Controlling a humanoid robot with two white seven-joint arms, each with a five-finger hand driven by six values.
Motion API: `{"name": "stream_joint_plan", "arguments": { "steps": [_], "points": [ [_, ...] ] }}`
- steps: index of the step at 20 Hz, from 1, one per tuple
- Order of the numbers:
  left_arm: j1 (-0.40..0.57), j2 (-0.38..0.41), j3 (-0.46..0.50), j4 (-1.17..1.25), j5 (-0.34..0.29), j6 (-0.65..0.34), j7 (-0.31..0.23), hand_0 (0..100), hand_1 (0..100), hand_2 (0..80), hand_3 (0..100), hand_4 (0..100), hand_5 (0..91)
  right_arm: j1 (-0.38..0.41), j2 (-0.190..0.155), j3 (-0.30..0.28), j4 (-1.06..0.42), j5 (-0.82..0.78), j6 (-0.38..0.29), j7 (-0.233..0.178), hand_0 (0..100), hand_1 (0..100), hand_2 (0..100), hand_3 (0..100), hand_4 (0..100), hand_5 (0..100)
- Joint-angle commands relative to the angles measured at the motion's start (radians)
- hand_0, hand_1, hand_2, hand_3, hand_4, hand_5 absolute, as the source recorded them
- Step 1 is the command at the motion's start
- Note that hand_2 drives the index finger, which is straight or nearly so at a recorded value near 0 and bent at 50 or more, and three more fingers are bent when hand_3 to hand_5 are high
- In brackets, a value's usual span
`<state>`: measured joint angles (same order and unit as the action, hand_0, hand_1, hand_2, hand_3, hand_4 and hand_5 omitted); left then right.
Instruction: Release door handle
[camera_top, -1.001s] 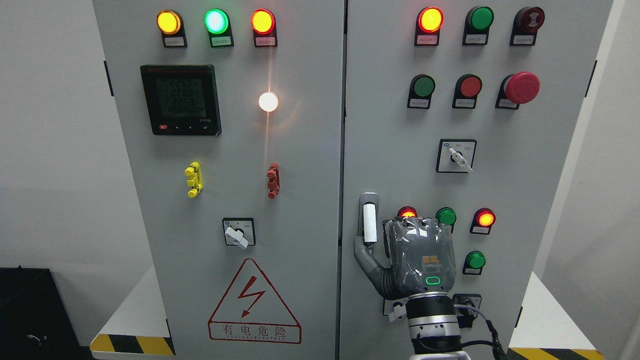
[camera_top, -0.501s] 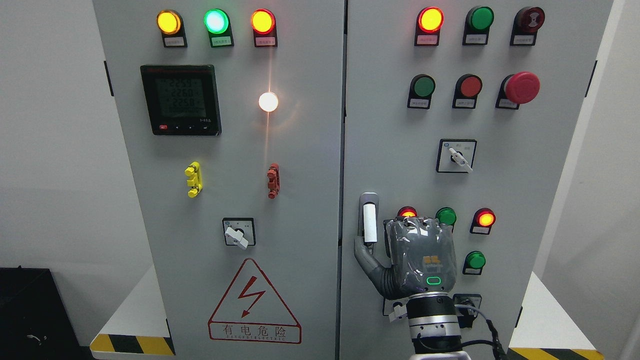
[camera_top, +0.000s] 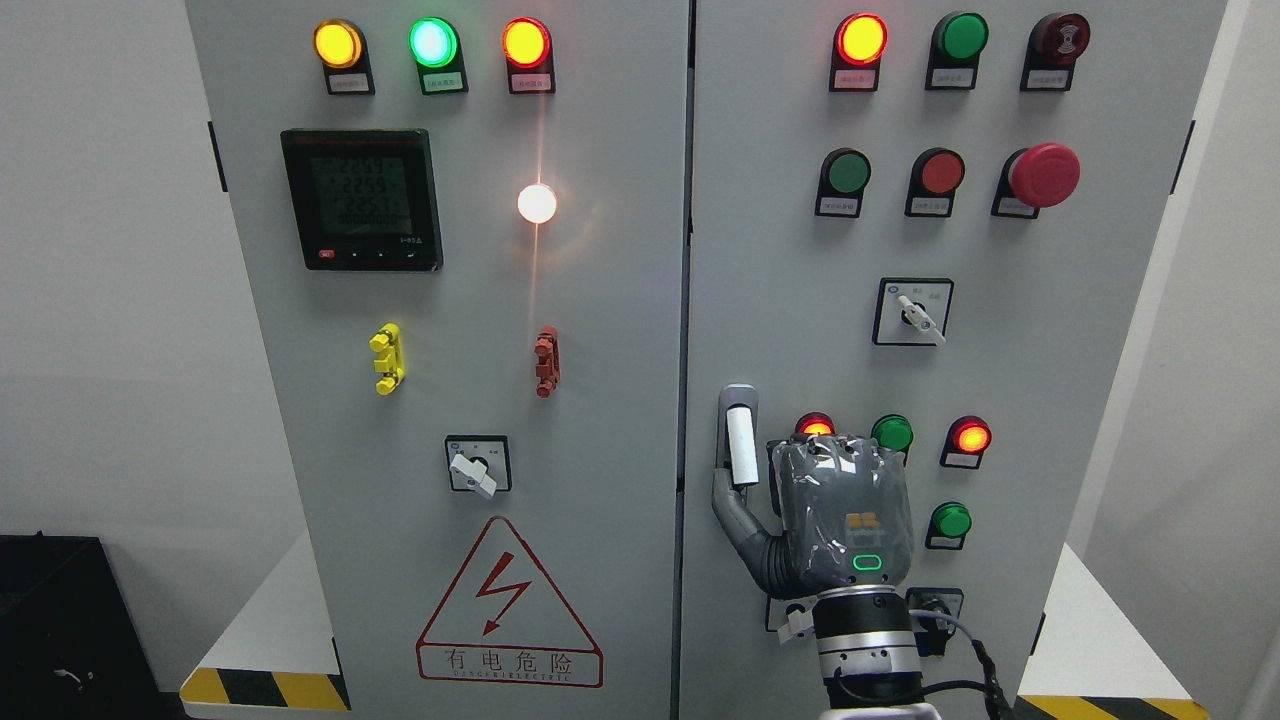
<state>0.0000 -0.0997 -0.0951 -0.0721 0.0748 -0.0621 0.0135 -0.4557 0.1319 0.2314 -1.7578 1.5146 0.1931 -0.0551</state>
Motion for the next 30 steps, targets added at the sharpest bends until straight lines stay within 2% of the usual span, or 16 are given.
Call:
{"name": "stream_joint_plan", "arguments": {
  "steps": [1, 30],
  "points": [
    [0.017, 0.0, 0.0, 0.0, -0.001, -0.001, 0.0, 12, 56, 0.0, 0, 0, 0.0, 0.002, 0.0, 0.0, -0.003, 0.002, 0.006, -0.002, 54, 33, 96, 100, 100, 100],
    [0.017, 0.0, 0.0, 0.0, -0.001, -0.001, 0.0, 12, 56, 0.0, 0, 0, 0.0, 0.009, -0.005, 0.003, -0.023, 0.007, 0.029, -0.006, 53, 34, 96, 100, 100, 100]
  ]
}}
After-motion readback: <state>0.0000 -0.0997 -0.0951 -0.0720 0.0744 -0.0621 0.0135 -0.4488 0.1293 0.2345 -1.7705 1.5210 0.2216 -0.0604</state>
